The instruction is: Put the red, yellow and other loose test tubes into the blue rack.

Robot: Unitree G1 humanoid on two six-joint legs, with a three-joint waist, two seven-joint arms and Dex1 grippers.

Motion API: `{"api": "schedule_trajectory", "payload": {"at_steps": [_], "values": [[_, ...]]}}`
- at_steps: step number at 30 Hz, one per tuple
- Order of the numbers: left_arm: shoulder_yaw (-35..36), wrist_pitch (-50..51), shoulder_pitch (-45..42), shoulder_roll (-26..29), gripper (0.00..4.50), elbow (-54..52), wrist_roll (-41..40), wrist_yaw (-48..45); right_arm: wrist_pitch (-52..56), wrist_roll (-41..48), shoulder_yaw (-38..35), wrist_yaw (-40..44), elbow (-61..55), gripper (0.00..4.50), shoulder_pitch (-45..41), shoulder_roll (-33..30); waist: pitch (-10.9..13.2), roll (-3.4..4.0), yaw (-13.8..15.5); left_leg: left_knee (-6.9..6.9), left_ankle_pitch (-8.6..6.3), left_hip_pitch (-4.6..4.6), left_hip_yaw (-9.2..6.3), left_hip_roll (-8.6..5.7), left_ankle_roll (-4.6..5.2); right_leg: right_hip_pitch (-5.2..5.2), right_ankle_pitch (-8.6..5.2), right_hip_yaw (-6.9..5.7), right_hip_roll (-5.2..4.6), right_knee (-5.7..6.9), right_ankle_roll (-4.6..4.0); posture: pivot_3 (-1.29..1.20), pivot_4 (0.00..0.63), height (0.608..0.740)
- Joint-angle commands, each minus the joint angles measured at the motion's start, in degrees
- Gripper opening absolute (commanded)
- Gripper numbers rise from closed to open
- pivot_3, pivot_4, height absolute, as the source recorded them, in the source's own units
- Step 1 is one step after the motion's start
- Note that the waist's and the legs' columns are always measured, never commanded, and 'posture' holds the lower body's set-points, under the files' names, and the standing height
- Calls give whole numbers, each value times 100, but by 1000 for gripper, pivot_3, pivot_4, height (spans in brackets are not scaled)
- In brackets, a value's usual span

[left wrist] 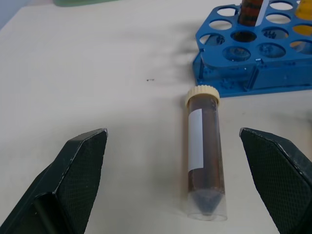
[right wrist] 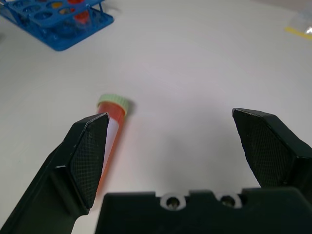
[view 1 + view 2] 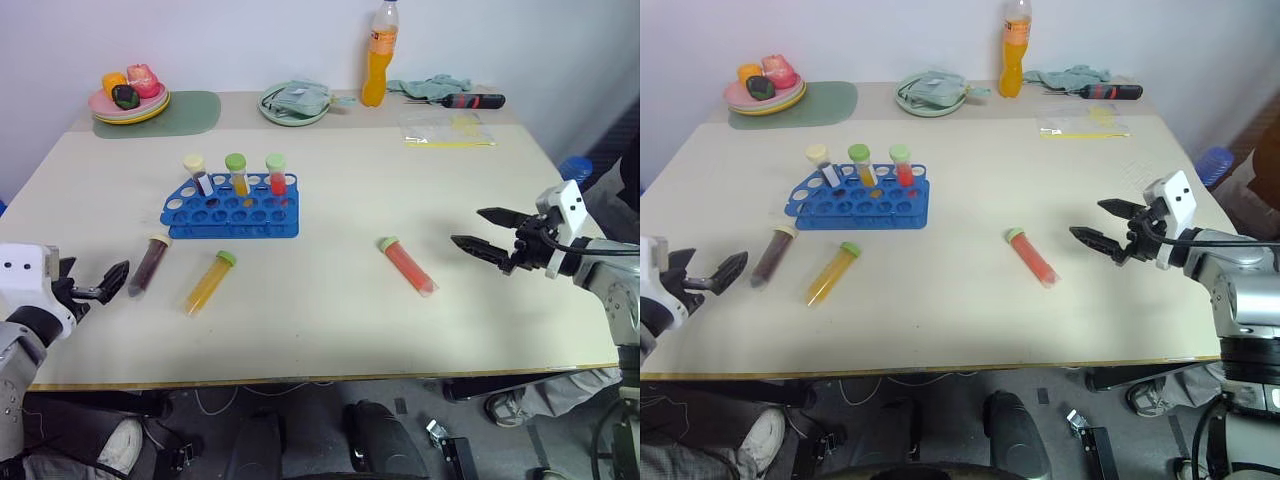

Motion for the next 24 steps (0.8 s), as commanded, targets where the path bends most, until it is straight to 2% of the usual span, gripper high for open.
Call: {"api": "schedule_trajectory", "payload": {"at_steps": [1, 9, 14, 18, 21, 24], "values": [[114, -112, 35, 52, 4500, -127, 30, -1, -114, -2, -37, 3, -72, 4488, -100, 37, 0, 0, 0, 0, 0, 0, 0, 0, 0, 0, 0, 0, 0, 0, 0, 0, 150, 740], [150, -45, -63, 65, 4500, -222, -52, 59, -187, -154, 60, -217, -71, 4488, -155, 242, 0, 0, 1, 0, 0, 0, 0, 0, 0, 0, 1, 0, 0, 1, 1, 0, 150, 740], [-273, 14, -405, -78, 4500, -450, -177, 102, -110, -541, 215, -787, -406, 4488, 38, 298, -1, -1, 24, 2, 0, -1, -1, -2, 0, 2, 1, 0, -2, 1, 1, 0, 150, 740], [-780, -63, -585, 2, 4500, -499, -225, -252, 833, -323, 76, -1063, -1503, 4488, 186, 89, 0, 5, 21, 1, 0, -2, 0, -3, 0, 1, 9, 1, -2, 3, 17, 0, 150, 740], [-1559, -191, -829, 217, 4500, -621, -148, -813, 1774, 164, -91, -971, -2673, 4488, 261, -306, 3, 10, 25, 2, 0, -4, -3, -3, 0, -3, 9, 0, 0, 5, 16, 0, 150, 740], [-2002, -416, -880, 317, 4500, -609, -17, -1160, 2649, 563, 46, -971, -3541, 4488, 221, -666, 1, 7, 12, 1, 0, -4, -3, -3, 0, 0, 0, 0, -1, 1, 1, 0, 150, 740]]}}
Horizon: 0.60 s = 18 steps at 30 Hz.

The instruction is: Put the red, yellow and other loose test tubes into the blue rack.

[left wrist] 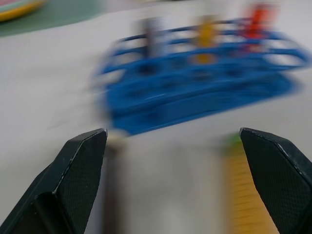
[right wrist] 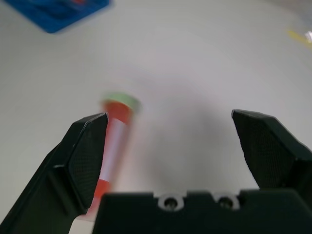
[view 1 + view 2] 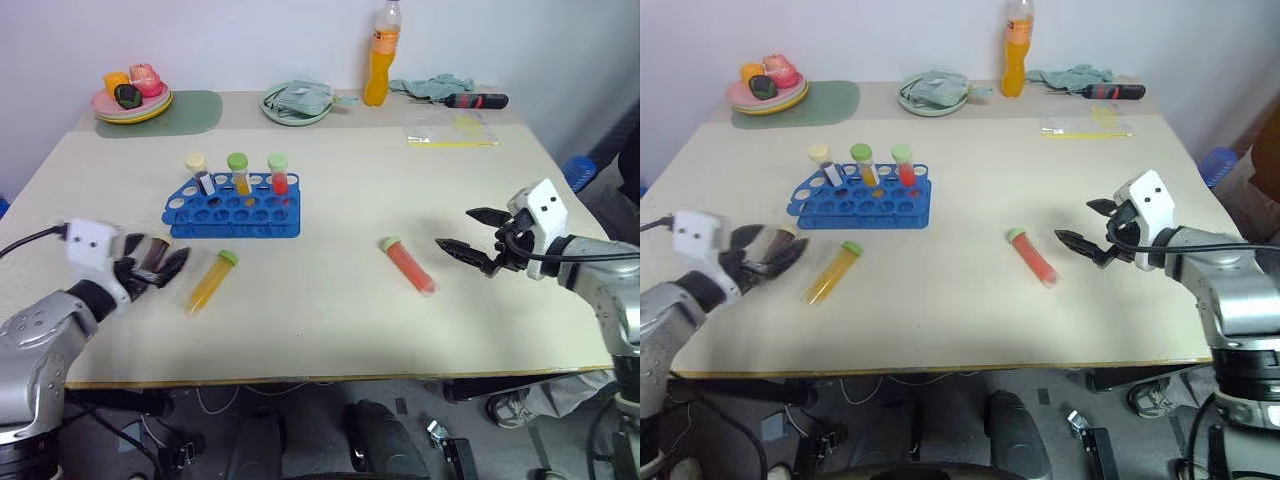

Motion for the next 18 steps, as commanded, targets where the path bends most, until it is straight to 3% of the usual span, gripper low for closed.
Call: {"api": "schedule_trajectory", "payload": {"at_steps": [1, 5, 7, 9, 13, 18], "values": [[-411, -246, -125, 30, 4500, -140, -1, -390, 1108, 506, 136, -50, -1033, 4488, -259, -378, -1, -4, -28, -1, 0, 0, 1, 1, 1, -1, 0, 0, 0, -1, 0, 0, 150, 740], [-912, -249, -400, -184, 4500, -157, -149, -655, 3755, 487, 1138, -1064, -894, 4488, -1650, 169, 0, -3, -55, 4, 0, 4, 3, 4, 2, -4, 0, 6, 5, 2, -7, 0, 150, 740], [-1087, -276, -518, -291, 4500, -109, -119, -699, 4570, 344, 1508, -1488, -719, 4488, -2137, 521, -1, -5, -31, 6, 0, 3, -4, 5, 2, -5, 1, 9, 12, 2, -10, 0, 150, 740], [-1234, -316, -629, -423, 4500, -47, -79, -666, 4766, 407, 1922, -1677, -601, 4488, -2469, 599, -1, -4, 14, 5, 0, -9, -6, 4, 2, -13, 2, 8, 13, 2, -9, 0, 150, 740], [-1523, -550, -671, -608, 4500, -40, 108, -671, 4778, 784, 2652, -2326, 859, 4488, -3241, 842, -1, -3, 29, 5, -4, -23, -3, -4, 8, -23, 10, 5, 1, 1, 5, 0, 150, 740], [-1558, -543, -493, -830, 4500, -302, 52, -462, 4778, 989, 3240, -2855, 1859, 4488, -3790, 1092, -1, -4, 7, 5, -6, -21, -2, -3, 12, -21, 10, 3, 0, 0, 6, 0, 150, 740]]}}
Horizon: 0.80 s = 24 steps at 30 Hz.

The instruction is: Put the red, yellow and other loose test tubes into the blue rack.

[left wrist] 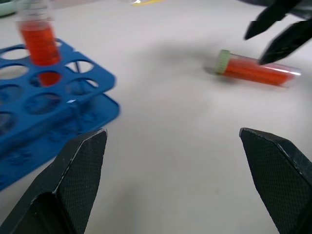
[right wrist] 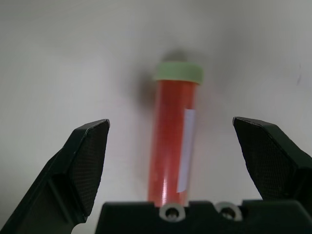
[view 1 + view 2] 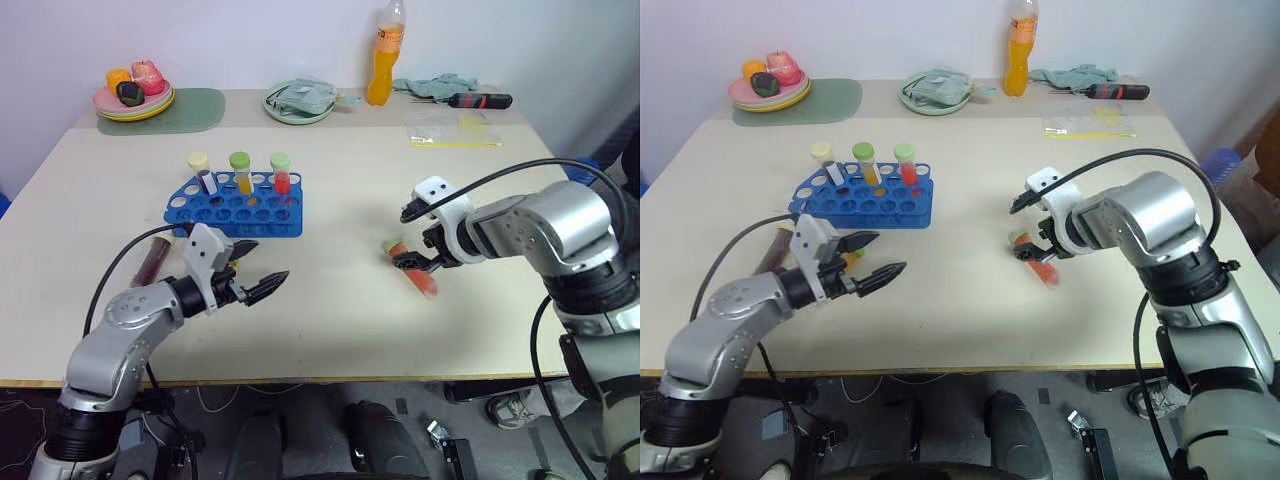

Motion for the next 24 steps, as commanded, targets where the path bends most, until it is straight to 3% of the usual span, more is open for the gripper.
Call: {"api": "schedule_trajectory", "payload": {"at_steps": [1, 9, 12, 17, 22, 24], "values": [[40, -84, 138, -103, 4500, -418, -44, 140, 33, 166, 287, -367, 594, 4488, -389, 180, 0, 1, -36, 0, 0, 0, -1, 1, 0, -1, 2, 0, 1, 2, 4, 0, 150, 740], [20, 34, 548, -84, 4500, -814, -132, 178, 33, 515, 665, -919, 1584, 4488, -945, 504, 1, 3, -53, 0, -1, 1, -1, 3, 2, -3, 4, 0, 7, 5, 7, 0, 150, 740], [15, 28, 578, -88, 4500, -806, -161, 168, 33, 716, 752, -1058, 1723, 3706, -946, 550, 1, 3, -41, 0, -1, 0, -2, 3, 3, -3, 4, 0, 8, 4, 7, 0, 150, 740], [-1, 22, 558, -104, 4500, -750, -170, 172, 33, 1006, 637, -1410, 1759, 1242, -873, 647, 0, 3, -50, 1, -1, 0, -3, 3, 3, -2, 4, 1, 9, 3, 8, 0, 150, 740], [143, -94, 686, -29, 4500, -655, -62, 189, -341, 852, -345, -1286, 128, 1242, -290, 864, 2, 7, -56, -1, -5, 0, -6, 11, 9, -3, 4, 4, 22, 3, 8, 0, 150, 740], [288, -221, 724, -69, 4500, -537, 36, 333, -2124, 573, -519, -691, -910, 1242, 326, 924, 0, 4, -47, -3, -6, -1, -12, 15, 11, -5, 4, 4, 28, 3, 8, 0, 150, 740]]}}
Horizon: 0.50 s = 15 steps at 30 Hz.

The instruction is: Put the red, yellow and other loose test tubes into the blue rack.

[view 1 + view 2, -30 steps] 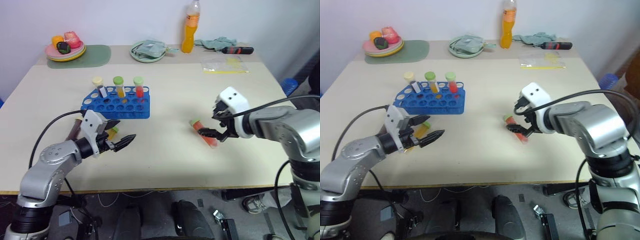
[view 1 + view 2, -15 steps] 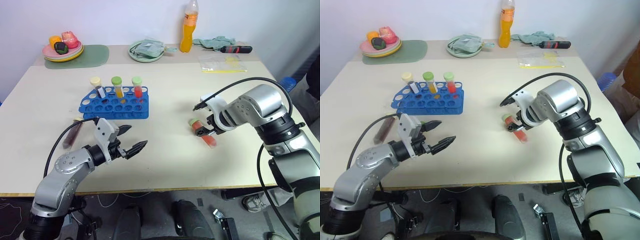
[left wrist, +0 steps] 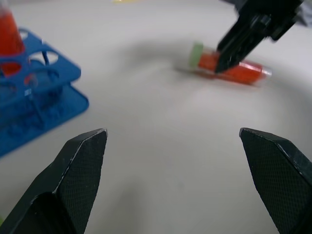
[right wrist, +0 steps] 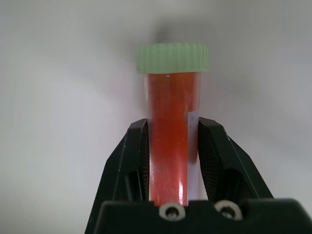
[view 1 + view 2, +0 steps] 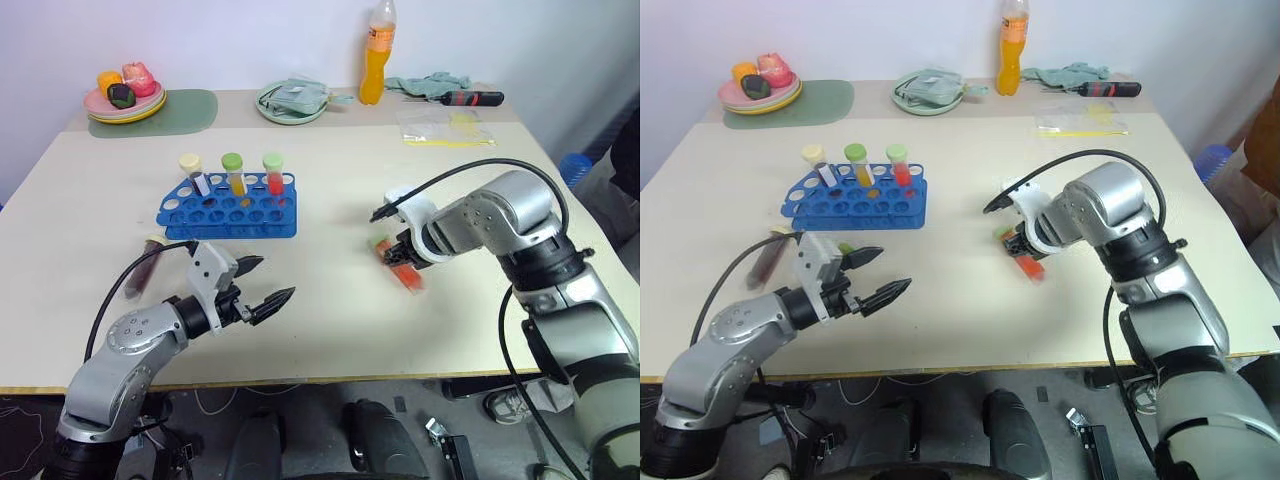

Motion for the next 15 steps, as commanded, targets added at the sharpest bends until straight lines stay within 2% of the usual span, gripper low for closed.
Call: {"api": "schedule_trajectory", "payload": {"at_steps": [1, 2, 6, 9, 12, 15], "values": [[363, -351, 30, -65, 4500, 106, 192, 264, -2873, -634, -390, 845, -1707, 1242, 757, 154, 0, 0, 3, -1, -1, 0, -3, 3, 2, 2, 0, -1, 3, -2, 0, 0, 150, 740], [442, -474, 7, -138, 4500, 209, 278, 395, -3727, -974, -333, 1007, -1914, 1242, 969, 261, 0, 1, 2, 2, -2, 0, -2, 4, 2, 2, -1, -1, 5, -1, 2, 0, 150, 740], [956, -1026, -316, -629, 4500, 868, 529, 1147, -5321, -901, -1079, 859, -856, 1242, 1256, 2050, -3, -2, -33, 6, -1, 9, 1, 13, 2, 5, 1, 6, 16, 3, 2, 0, 150, 740], [1041, -1359, -495, -705, 4500, 1173, 754, 1306, -7192, -1991, -732, 927, 598, 1242, 983, 2910, -3, -3, -10, 12, -1, 19, 0, 18, 1, 11, 6, 6, 25, 9, -7, 0, 150, 740], [1063, -1503, -581, -676, 4500, 1267, 869, 1376, -8298, -2446, -710, 1084, 1844, 1242, 697, 3510, -4, -4, 9, 8, -1, 17, 2, 16, 0, 12, 7, 6, 19, 7, -8, 0, 150, 740], [1155, -1473, -558, -646, 4500, 1164, 823, 1427, -9077, -2739, -808, 1197, 2758, 1242, 550, 3835, -4, -4, 2, 2, -1, 9, 3, 15, 0, 4, 7, 5, 14, 5, -7, 0, 150, 740]]}}
